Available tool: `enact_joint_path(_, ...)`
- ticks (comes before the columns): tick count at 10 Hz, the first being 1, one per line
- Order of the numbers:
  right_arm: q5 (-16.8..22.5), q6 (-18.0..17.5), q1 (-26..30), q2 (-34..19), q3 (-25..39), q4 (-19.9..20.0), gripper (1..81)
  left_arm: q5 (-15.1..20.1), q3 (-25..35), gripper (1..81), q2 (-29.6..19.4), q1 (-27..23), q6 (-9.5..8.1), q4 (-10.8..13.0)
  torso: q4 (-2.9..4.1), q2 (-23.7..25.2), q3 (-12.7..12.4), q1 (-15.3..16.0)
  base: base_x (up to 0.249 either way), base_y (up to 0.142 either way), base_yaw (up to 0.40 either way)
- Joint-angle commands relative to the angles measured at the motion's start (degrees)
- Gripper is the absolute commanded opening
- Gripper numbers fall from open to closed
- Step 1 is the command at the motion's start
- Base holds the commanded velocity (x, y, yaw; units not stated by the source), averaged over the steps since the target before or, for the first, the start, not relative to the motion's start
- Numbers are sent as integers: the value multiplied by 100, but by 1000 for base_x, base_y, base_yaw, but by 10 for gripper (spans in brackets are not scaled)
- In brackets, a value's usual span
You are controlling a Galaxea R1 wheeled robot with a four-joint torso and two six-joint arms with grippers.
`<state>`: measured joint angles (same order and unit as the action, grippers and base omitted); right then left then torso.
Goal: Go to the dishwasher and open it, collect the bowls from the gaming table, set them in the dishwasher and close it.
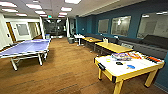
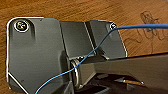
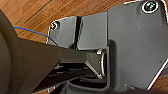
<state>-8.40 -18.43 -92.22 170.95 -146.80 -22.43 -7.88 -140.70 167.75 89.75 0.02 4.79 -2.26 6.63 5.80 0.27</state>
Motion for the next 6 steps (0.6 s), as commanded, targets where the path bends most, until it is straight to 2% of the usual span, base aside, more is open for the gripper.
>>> enact_joint_path(1,225,15,252,21,56,-33,811,251,61,811,-22,-286,33,75,0,0,0,0,0,0,-307)
enact_joint_path(6,225,15,244,30,56,-42,811,251,60,811,-22,-286,33,75,0,0,0,0,0,0,-321)
